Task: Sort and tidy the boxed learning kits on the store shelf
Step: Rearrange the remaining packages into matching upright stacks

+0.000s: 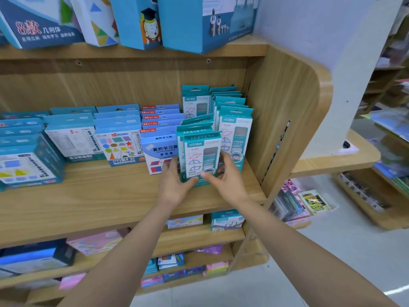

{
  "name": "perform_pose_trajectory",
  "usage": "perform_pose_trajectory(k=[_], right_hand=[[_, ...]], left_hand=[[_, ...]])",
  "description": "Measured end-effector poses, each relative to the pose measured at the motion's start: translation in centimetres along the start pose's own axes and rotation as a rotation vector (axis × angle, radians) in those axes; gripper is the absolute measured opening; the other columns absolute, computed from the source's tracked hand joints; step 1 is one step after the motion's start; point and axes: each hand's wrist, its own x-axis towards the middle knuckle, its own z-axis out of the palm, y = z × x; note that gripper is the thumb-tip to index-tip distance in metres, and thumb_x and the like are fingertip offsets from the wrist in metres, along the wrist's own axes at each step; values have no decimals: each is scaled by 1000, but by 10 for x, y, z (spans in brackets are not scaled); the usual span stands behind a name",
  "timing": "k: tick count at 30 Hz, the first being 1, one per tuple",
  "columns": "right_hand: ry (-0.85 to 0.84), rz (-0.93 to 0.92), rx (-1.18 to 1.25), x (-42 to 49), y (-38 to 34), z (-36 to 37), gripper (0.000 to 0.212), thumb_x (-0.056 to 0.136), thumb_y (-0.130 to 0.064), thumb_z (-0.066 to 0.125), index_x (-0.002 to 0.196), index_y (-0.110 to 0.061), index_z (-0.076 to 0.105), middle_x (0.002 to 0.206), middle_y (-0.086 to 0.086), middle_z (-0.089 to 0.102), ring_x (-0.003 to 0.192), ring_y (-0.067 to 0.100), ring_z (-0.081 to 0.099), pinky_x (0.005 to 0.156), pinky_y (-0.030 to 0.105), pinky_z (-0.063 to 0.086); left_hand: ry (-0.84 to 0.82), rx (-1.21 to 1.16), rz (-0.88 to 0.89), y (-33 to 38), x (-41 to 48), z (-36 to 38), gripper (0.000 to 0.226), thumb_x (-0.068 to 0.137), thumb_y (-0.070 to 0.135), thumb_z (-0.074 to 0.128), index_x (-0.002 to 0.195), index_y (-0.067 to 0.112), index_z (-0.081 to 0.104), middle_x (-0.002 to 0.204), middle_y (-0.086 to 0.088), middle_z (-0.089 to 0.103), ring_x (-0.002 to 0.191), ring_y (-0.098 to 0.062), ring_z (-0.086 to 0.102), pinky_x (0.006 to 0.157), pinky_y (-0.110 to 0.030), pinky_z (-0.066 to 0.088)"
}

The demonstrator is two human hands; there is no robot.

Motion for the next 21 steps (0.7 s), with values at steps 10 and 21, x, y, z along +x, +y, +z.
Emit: perform_pose_trajectory(k=[10, 21], right_hand=[[194, 56, -159, 2, 5, 19, 44, 78, -44, 69, 115, -28, 50, 113, -7, 59, 106, 15, 55, 82, 44, 53], [492, 189, -81, -9, -20, 56, 77, 76, -29, 79, 132, -15, 28, 130, -2, 41, 114, 14, 50, 94, 40, 50]], left_hand=[[-113, 109, 214, -12, 14, -11, 67, 85, 37, 67, 144, 20, 39, 123, -6, 46, 115, -19, 48, 87, -24, 39], [133, 558, 640, -24, 42, -46, 72, 77, 40, 60, 141, 14, 39, 149, -9, 33, 136, -33, 26, 103, -46, 21]])
